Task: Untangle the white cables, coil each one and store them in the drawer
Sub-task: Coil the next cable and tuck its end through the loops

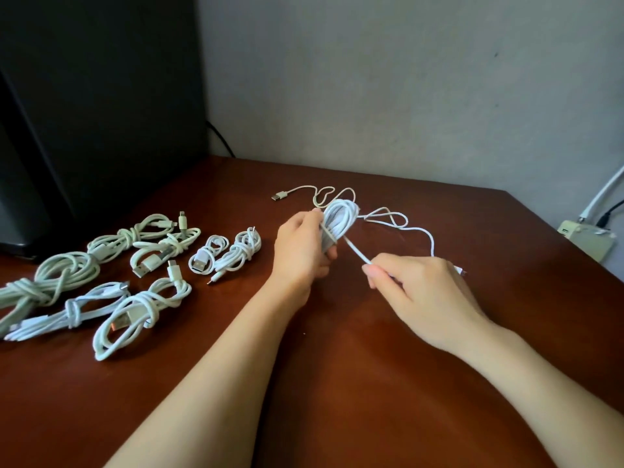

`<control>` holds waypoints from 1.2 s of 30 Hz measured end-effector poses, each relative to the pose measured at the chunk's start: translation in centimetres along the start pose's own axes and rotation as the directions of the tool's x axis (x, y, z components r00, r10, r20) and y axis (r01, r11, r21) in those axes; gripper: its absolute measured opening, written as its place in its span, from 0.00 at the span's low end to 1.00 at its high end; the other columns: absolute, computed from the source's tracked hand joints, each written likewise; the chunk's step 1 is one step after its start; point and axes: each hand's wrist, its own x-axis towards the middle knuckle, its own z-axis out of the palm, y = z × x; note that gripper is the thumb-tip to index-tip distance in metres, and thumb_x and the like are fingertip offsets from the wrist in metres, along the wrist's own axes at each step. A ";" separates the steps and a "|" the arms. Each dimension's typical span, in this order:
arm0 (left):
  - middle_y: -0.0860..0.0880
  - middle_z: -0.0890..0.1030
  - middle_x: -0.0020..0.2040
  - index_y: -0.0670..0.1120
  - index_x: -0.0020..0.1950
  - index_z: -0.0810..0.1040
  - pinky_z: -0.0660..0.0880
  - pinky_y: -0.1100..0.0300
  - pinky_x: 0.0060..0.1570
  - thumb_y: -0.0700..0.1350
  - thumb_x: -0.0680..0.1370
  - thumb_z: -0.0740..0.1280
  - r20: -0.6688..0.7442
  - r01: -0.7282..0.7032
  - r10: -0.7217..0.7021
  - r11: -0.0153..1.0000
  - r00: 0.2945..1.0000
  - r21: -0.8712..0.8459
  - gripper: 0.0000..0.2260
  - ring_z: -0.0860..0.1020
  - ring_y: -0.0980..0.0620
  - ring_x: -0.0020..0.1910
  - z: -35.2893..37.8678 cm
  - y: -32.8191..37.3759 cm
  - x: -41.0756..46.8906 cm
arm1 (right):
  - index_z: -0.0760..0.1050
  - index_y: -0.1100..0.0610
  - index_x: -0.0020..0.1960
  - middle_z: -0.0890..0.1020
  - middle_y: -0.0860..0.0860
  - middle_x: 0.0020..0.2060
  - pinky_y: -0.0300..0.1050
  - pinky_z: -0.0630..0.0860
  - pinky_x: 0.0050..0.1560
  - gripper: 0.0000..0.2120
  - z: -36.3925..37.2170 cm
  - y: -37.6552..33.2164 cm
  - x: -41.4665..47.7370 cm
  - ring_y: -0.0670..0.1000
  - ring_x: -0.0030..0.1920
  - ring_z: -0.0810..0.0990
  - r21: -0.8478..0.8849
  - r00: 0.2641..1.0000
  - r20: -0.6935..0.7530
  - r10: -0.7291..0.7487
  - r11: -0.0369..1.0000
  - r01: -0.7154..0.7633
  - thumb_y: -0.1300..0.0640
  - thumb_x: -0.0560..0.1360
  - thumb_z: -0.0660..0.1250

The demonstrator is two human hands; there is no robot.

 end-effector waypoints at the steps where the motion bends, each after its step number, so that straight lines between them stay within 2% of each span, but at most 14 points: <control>1: 0.46 0.69 0.25 0.44 0.41 0.72 0.55 0.68 0.18 0.48 0.83 0.54 0.018 0.046 -0.045 0.996 0.999 -0.077 0.14 0.60 0.56 0.17 0.0 0.1 0.0 | 0.72 0.52 0.36 0.71 0.46 0.24 0.45 0.71 0.30 0.19 0.1 -0.3 -0.1 0.49 0.26 0.72 -0.002 1.000 0.016 -0.014 1.000 0.014 0.44 0.78 0.51; 3: 0.48 0.68 0.24 0.42 0.43 0.73 0.54 0.68 0.16 0.51 0.84 0.52 0.078 0.132 -0.118 0.970 0.990 -0.203 0.18 0.58 0.57 0.17 -0.1 0.3 0.2 | 0.73 0.53 0.38 0.70 0.46 0.24 0.46 0.70 0.28 0.20 0.1 -1.0 -0.3 0.53 0.26 0.71 0.001 0.999 0.031 -0.044 0.999 0.044 0.45 0.78 0.50; 7: 0.50 0.66 0.21 0.41 0.37 0.71 0.52 0.69 0.14 0.54 0.84 0.51 0.117 0.229 -0.200 0.914 0.973 -0.335 0.23 0.57 0.59 0.15 -1.1 0.3 0.8 | 0.75 0.57 0.38 0.70 0.48 0.24 0.46 0.69 0.23 0.20 0.1 -2.4 -0.2 0.56 0.23 0.70 -0.041 0.982 0.022 -0.186 0.981 0.187 0.49 0.80 0.52; 10: 0.49 0.68 0.22 0.42 0.37 0.71 0.53 0.69 0.14 0.55 0.83 0.54 0.116 0.191 -0.166 0.948 0.979 -0.256 0.21 0.59 0.58 0.15 -1.4 0.4 0.7 | 0.74 0.58 0.35 0.65 0.48 0.23 0.46 0.65 0.21 0.19 -0.3 -2.6 -0.2 0.54 0.22 0.63 -0.083 0.961 -0.016 -0.278 0.958 0.275 0.52 0.81 0.54; 15: 0.50 0.68 0.21 0.43 0.36 0.71 0.53 0.70 0.15 0.50 0.82 0.55 0.133 0.105 -0.088 0.987 0.987 -0.122 0.18 0.58 0.58 0.16 -1.4 0.9 0.6 | 0.77 0.59 0.34 0.70 0.50 0.23 0.44 0.65 0.21 0.18 -1.9 -1.5 0.2 0.53 0.22 0.67 -0.146 0.922 -0.204 -0.328 0.942 0.303 0.54 0.80 0.60; 17: 0.49 0.67 0.21 0.44 0.34 0.70 0.52 0.70 0.17 0.48 0.81 0.57 0.105 0.052 -0.044 0.996 0.994 -0.071 0.17 0.57 0.57 0.16 -1.5 1.3 0.6 | 0.79 0.60 0.35 0.73 0.51 0.23 0.45 0.69 0.21 0.19 -2.5 -0.9 0.4 0.53 0.22 0.71 -0.153 0.913 -0.253 -0.321 0.945 0.290 0.55 0.80 0.60; 19: 0.48 0.66 0.22 0.45 0.32 0.69 0.52 0.70 0.19 0.49 0.81 0.59 0.076 0.021 -0.019 1.000 0.997 -0.020 0.18 0.57 0.56 0.17 -1.4 1.5 0.6 | 0.80 0.60 0.37 0.73 0.51 0.23 0.46 0.70 0.21 0.18 -2.8 -0.6 0.4 0.54 0.23 0.72 -0.159 0.910 -0.268 -0.317 0.946 0.283 0.55 0.81 0.60; 23: 0.47 0.68 0.21 0.44 0.30 0.70 0.55 0.69 0.20 0.52 0.81 0.60 0.018 -0.020 0.018 0.993 1.000 0.113 0.22 0.60 0.55 0.17 -1.2 0.8 0.6 | 0.79 0.59 0.34 0.69 0.49 0.23 0.43 0.65 0.22 0.16 -2.1 -1.9 0.2 0.51 0.23 0.66 -0.171 0.895 -0.228 -0.384 0.920 0.352 0.55 0.79 0.63; 26: 0.49 0.71 0.19 0.47 0.20 0.70 0.64 0.61 0.27 0.54 0.80 0.60 -0.011 -0.136 0.155 0.897 0.988 0.420 0.28 0.66 0.55 0.18 -1.1 -0.1 0.7 | 0.77 0.59 0.34 0.69 0.49 0.24 0.43 0.63 0.25 0.17 -1.3 -2.8 -0.2 0.51 0.24 0.66 -0.157 0.879 -0.144 -0.455 0.887 0.433 0.55 0.79 0.63; 27: 0.51 0.69 0.18 0.46 0.19 0.67 0.64 0.59 0.30 0.54 0.80 0.61 -0.007 -0.176 0.208 0.843 0.978 0.508 0.30 0.66 0.56 0.18 -0.9 -0.1 0.6 | 0.77 0.59 0.34 0.69 0.49 0.25 0.42 0.62 0.26 0.17 -1.2 -2.8 -0.2 0.50 0.25 0.66 -0.162 0.875 -0.128 -0.467 0.880 0.446 0.55 0.79 0.62; 29: 0.51 0.63 0.16 0.45 0.19 0.61 0.60 0.55 0.32 0.52 0.80 0.62 0.022 -0.245 0.298 0.736 0.954 0.631 0.30 0.63 0.51 0.20 -0.4 0.0 -0.1 | 0.77 0.59 0.34 0.70 0.49 0.25 0.41 0.61 0.28 0.16 -1.6 -2.6 -0.1 0.50 0.26 0.66 -0.186 0.872 -0.134 -0.471 0.876 0.445 0.55 0.79 0.63; 31: 0.50 0.60 0.17 0.44 0.19 0.58 0.57 0.54 0.33 0.52 0.80 0.63 0.096 -0.309 0.343 0.648 0.935 0.697 0.31 0.66 0.44 0.26 0.3 0.0 -0.9 | 0.79 0.59 0.35 0.73 0.50 0.26 0.42 0.63 0.29 0.15 -2.0 -2.2 0.1 0.51 0.26 0.70 -0.192 0.877 -0.172 -0.449 0.888 0.417 0.55 0.78 0.64; 33: 0.49 0.62 0.20 0.44 0.20 0.60 0.57 0.54 0.32 0.52 0.80 0.63 0.217 -0.372 0.321 0.574 0.922 0.729 0.29 0.71 0.41 0.34 0.8 0.0 -1.5 | 0.80 0.59 0.36 0.76 0.50 0.27 0.41 0.67 0.30 0.15 -2.2 -1.8 0.1 0.50 0.28 0.73 -0.144 0.893 -0.224 -0.391 0.919 0.367 0.55 0.78 0.64; 36: 0.48 0.65 0.25 0.45 0.24 0.62 0.58 0.54 0.33 0.47 0.77 0.62 0.400 -0.476 0.259 0.444 0.879 0.759 0.22 0.70 0.35 0.36 1.6 0.0 -2.3 | 0.81 0.59 0.37 0.77 0.46 0.29 0.37 0.69 0.34 0.16 -2.1 -1.5 0.2 0.42 0.31 0.71 0.022 0.932 -0.286 -0.222 0.971 0.238 0.54 0.79 0.62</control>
